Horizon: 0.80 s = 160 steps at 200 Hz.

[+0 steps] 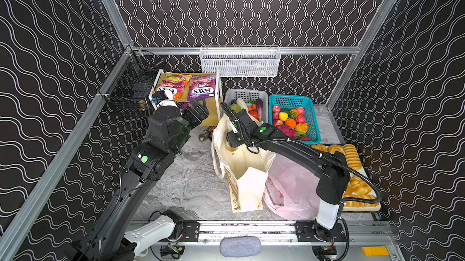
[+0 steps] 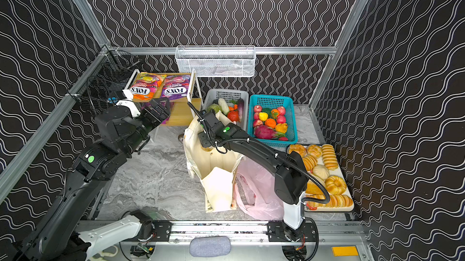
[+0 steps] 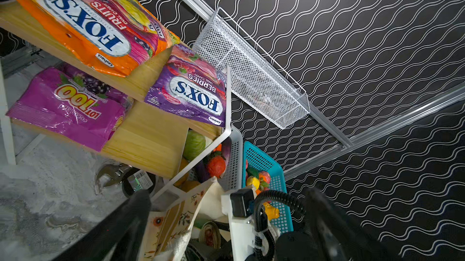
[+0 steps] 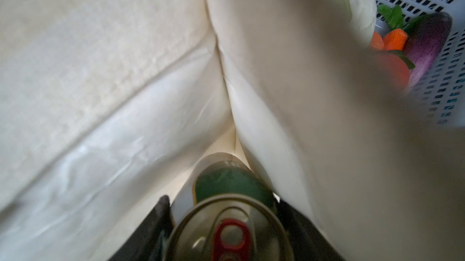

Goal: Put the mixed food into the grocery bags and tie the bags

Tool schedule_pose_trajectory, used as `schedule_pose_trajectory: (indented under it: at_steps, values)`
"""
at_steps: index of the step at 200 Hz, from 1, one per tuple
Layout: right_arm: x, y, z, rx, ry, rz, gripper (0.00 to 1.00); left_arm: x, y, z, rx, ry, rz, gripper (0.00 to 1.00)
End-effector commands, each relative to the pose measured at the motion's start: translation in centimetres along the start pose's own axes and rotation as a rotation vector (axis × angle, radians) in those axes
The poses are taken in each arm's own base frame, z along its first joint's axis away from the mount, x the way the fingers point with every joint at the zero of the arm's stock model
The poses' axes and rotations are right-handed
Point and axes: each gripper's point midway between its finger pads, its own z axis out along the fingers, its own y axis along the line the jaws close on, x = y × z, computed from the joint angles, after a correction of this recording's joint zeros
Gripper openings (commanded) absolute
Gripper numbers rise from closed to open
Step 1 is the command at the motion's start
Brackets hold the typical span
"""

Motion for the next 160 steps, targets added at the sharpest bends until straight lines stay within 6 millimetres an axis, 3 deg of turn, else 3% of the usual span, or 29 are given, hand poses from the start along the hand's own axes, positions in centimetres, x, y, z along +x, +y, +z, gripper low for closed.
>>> schedule_pose_trajectory:
  at_steps: [1,38,67,95,124,160]
  values:
    - [-1.3,0.1,-0.3,-0.006,-0.054,0.026,0.34,-0.7,-1.0,-0.2,0.033,-0.004,0.011,0.99]
    - [-0.8,0.1,-0.2,-0.005,-0.045,0.031,0.33,-0.2,-0.1,-0.5,0.008,0.005,0.057,0.99]
    - [-1.0,0.1,-0.6,-0.009,-0.049,0.036,0.33,1.2,2.9,-0.7,-0.086,0.02,0.183,0.99]
    - [-1.2,0.1,-0.8,-0.012,-0.059,0.035,0.33,4.8,4.0,0.1,-0.039,0.112,0.327,0.99]
    - [-0.9,-0.8,-0.1,0.046,-0.051,0.043,0.33,10.3,5.3,1.3,-0.001,0.302,0.352,0.98]
    - [0.0,-0.7,-0.3,0.029,-0.031,0.096,0.33,16.5,5.7,2.3,0.092,0.509,0.293,0.86]
